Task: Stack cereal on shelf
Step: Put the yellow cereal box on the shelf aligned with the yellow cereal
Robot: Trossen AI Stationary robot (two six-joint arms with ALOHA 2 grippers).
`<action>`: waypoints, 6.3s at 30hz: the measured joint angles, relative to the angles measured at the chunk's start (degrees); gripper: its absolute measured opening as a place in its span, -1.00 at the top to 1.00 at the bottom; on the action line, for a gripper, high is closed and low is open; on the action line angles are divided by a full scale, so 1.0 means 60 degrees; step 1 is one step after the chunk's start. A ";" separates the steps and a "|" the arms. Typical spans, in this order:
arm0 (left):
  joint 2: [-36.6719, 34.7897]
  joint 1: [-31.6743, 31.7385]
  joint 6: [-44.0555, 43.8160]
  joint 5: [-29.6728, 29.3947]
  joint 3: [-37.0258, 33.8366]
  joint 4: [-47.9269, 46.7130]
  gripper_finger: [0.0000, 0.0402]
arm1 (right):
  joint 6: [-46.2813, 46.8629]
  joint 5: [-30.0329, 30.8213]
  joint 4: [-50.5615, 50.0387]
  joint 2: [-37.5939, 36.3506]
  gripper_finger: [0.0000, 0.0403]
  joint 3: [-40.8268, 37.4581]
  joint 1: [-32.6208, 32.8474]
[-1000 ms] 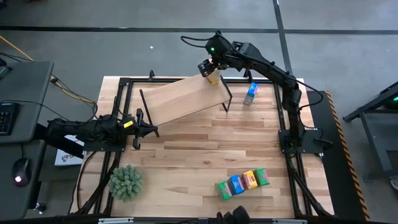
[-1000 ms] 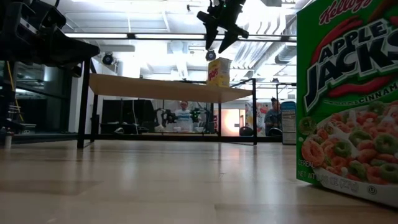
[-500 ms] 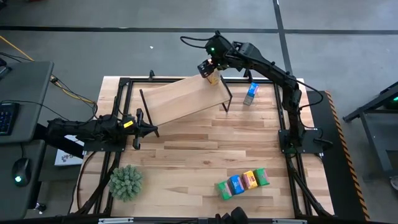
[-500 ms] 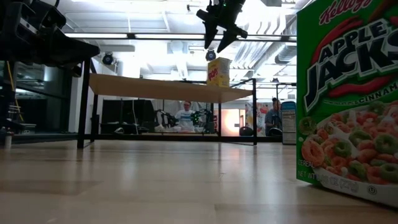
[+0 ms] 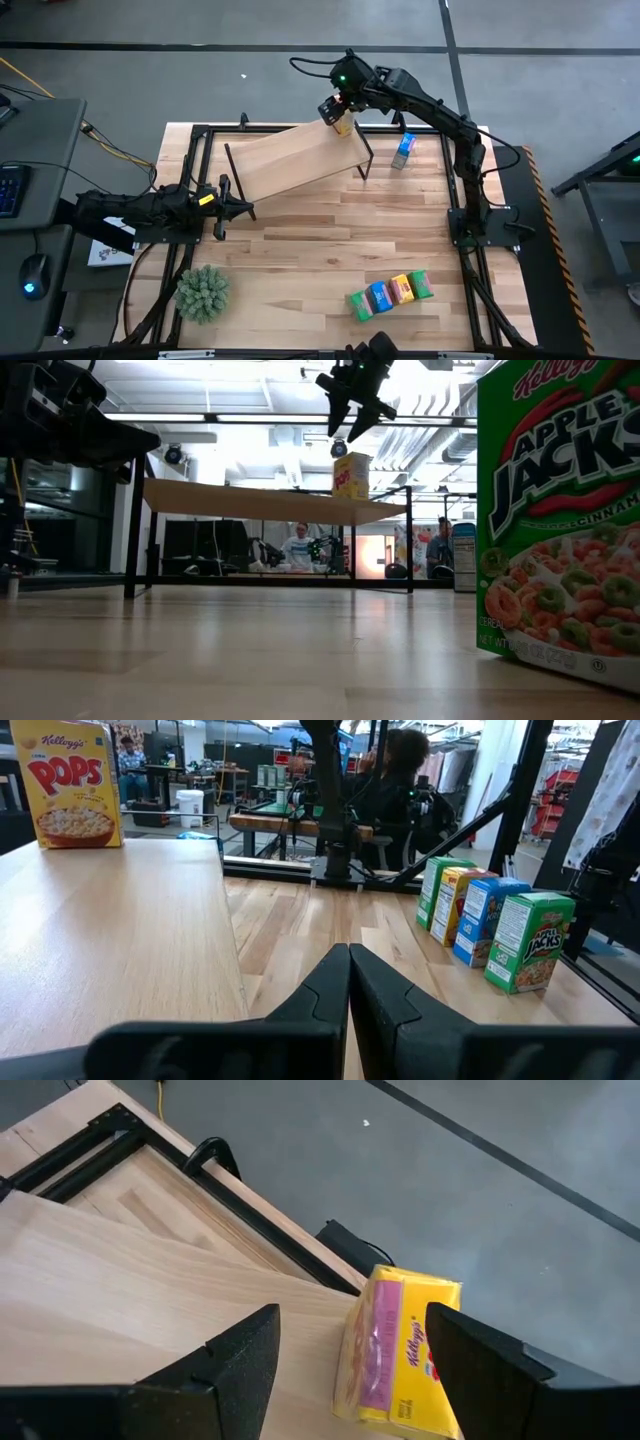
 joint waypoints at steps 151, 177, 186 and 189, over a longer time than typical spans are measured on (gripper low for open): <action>0.8608 0.2339 0.1006 0.1231 0.5934 0.2728 0.98 | 1.5903 -0.2790 -0.3885 -0.0860 -0.21 -0.5887 1.0849; 0.8608 0.2339 0.1004 0.1232 0.5934 0.2725 0.98 | 1.5491 -0.2635 -0.3015 -0.0871 -0.21 -0.6604 1.0631; 0.8608 0.2339 0.1006 0.1231 0.5934 0.2725 0.98 | 1.5465 -0.2637 -0.2835 -0.0871 -0.21 -0.6739 1.0538; 0.8608 0.2339 0.1006 0.1231 0.5934 0.2725 0.98 | 1.5455 -0.2628 -0.2838 -0.0871 -0.21 -0.6739 1.0531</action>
